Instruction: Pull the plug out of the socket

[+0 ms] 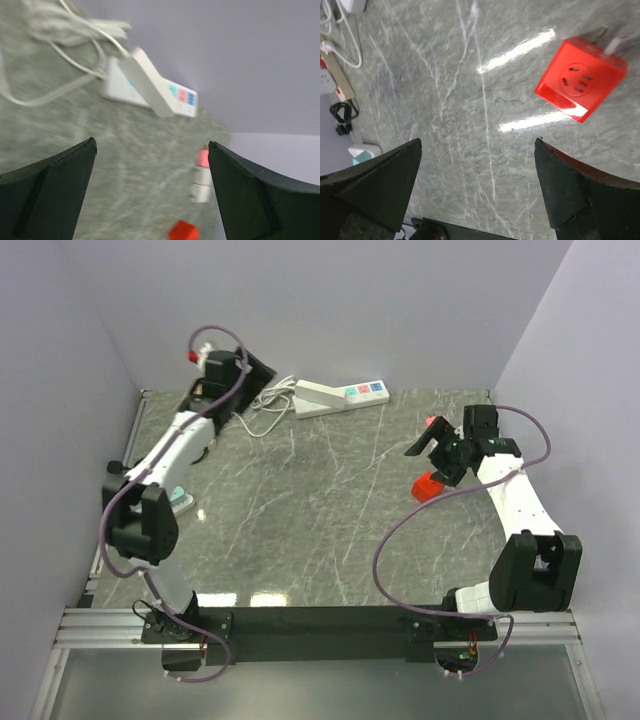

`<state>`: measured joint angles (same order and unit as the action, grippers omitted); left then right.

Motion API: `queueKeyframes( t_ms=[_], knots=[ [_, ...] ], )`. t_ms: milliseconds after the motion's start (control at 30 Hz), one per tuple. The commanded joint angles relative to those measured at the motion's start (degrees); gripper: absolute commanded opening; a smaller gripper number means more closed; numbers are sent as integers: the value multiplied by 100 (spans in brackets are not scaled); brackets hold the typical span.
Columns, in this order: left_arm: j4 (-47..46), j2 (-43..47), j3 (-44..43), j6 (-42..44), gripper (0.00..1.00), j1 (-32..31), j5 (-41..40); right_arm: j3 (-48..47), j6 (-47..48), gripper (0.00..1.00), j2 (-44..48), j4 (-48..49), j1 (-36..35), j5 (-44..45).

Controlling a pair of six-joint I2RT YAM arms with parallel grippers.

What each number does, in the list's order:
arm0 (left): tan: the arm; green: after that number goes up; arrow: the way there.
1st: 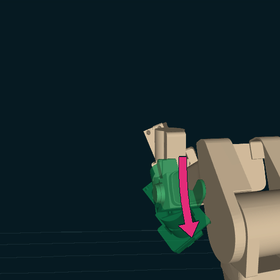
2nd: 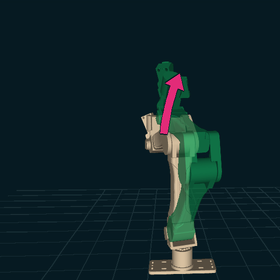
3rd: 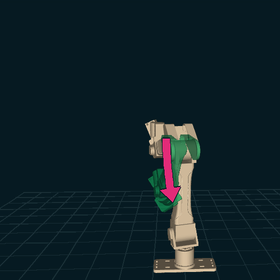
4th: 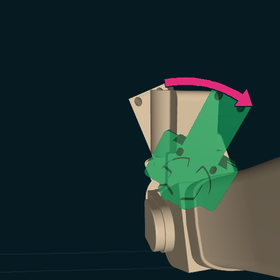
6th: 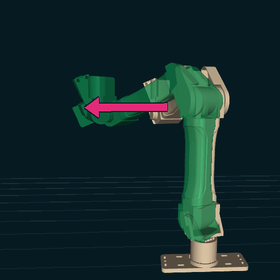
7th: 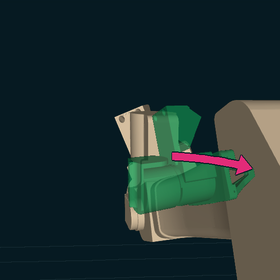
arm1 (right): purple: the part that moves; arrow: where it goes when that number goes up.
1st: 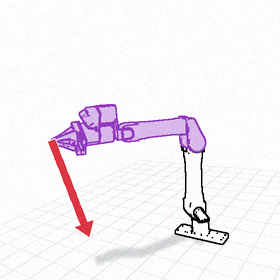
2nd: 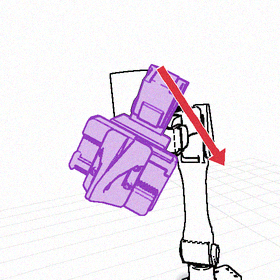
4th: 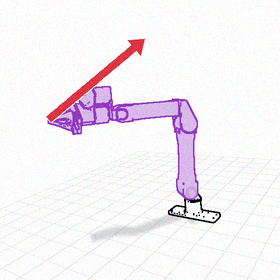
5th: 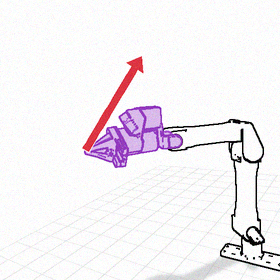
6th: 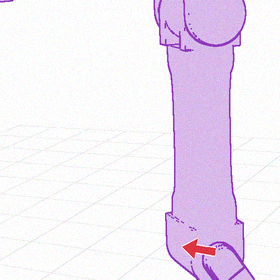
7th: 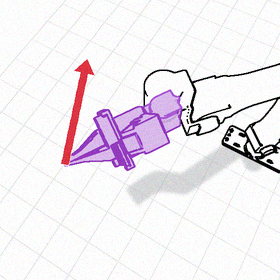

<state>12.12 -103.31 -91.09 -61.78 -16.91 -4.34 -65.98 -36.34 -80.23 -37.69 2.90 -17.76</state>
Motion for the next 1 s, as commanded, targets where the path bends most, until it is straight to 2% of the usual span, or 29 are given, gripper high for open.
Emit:
queueKeyframes(
  t_ms=[0, 67, 133, 233, 400, 567, 833, 967],
  knots=[
    [1176, 57, 267, 1703, 99, 652, 63, -29, 101, 100, 42, 236, -228, -158],
    [1546, -110, 197, 2133, 98, 1003, 56, -91, 92, 100, -10, 245, -420, -175],
    [1731, -233, 118, 2441, 97, 1215, -277, -135, 100, 100, -63, 236, -518, -149],
    [1688, -391, 13, 2899, 98, 1374, -584, -196, 83, 100, -107, 236, -667, -149],
    [1909, -848, -655, 3487, 99, 1471, -902, -196, 65, 100, -178, 262, -773, -140],
    [2031, -1314, -1103, 3796, 99, 1611, -1218, -231, 65, 100, -265, 254, -826, -184],
    [2277, -2298, -2061, 4542, 99, 1849, -929, -381, 48, 100, -423, 201, -887, -184],
    [1927, -2387, -2036, 5008, 99, 1858, -657, -416, 39, 100, -468, 192, -914, -184]
  ],
)
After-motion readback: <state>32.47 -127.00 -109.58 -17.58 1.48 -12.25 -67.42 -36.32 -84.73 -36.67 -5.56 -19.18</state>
